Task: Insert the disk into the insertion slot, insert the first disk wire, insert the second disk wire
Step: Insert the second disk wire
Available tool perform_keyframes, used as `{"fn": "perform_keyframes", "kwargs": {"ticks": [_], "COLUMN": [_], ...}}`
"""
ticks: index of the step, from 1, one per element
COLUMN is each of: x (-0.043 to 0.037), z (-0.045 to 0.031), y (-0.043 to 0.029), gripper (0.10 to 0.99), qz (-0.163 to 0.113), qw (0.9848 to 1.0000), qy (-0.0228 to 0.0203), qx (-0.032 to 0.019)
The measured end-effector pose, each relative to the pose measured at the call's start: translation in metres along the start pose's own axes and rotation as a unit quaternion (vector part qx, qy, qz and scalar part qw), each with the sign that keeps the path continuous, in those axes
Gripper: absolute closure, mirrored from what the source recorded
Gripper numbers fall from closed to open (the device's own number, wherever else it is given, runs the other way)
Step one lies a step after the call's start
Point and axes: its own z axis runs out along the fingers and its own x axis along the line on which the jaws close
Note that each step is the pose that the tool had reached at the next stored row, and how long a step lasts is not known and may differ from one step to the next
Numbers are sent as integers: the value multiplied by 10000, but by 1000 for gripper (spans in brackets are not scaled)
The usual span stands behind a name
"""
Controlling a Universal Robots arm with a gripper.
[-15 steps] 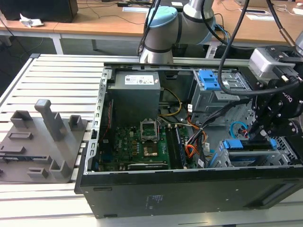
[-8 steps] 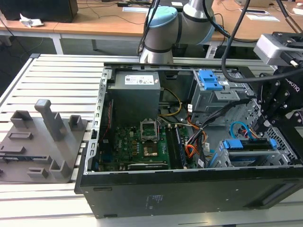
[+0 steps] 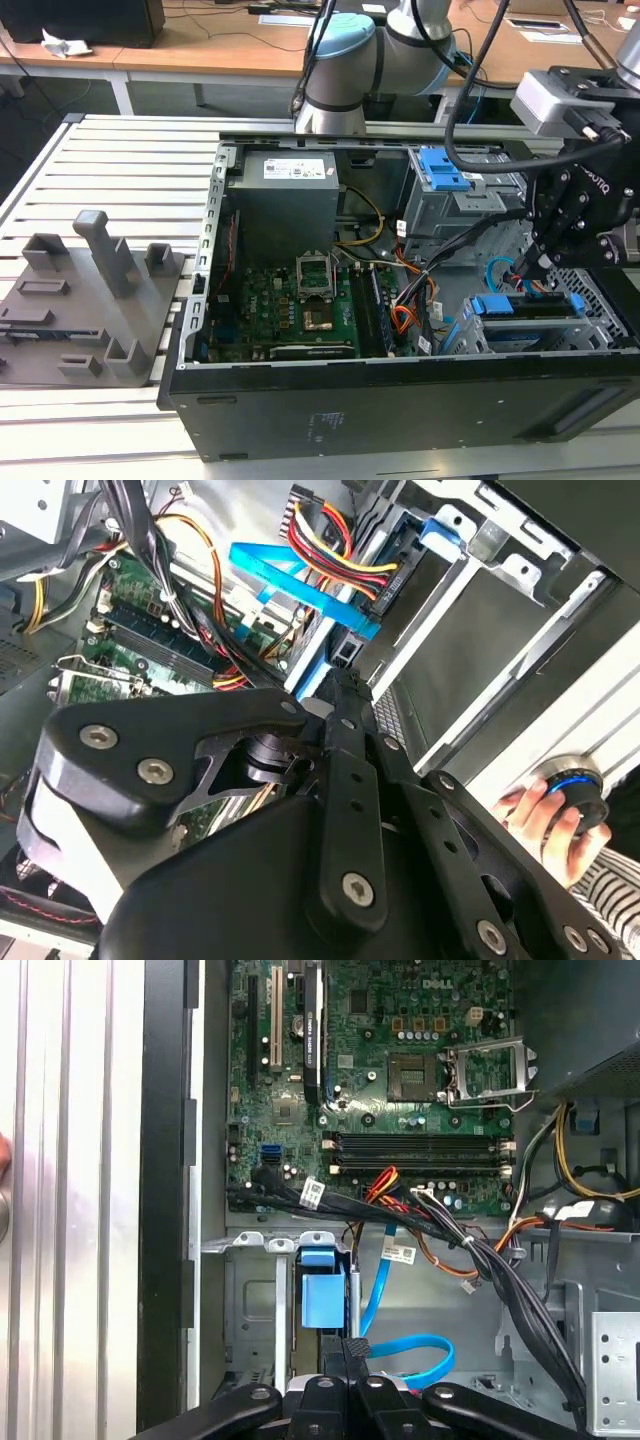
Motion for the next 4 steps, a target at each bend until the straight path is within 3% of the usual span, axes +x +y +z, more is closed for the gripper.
{"fn": "perform_keyframes", "kwargs": {"ticks": [4], "x": [-1], "z": [0], "y": [0], "gripper": [980], "qz": [0], "qw": [10000], "qy": [0], "qx": [0]}}
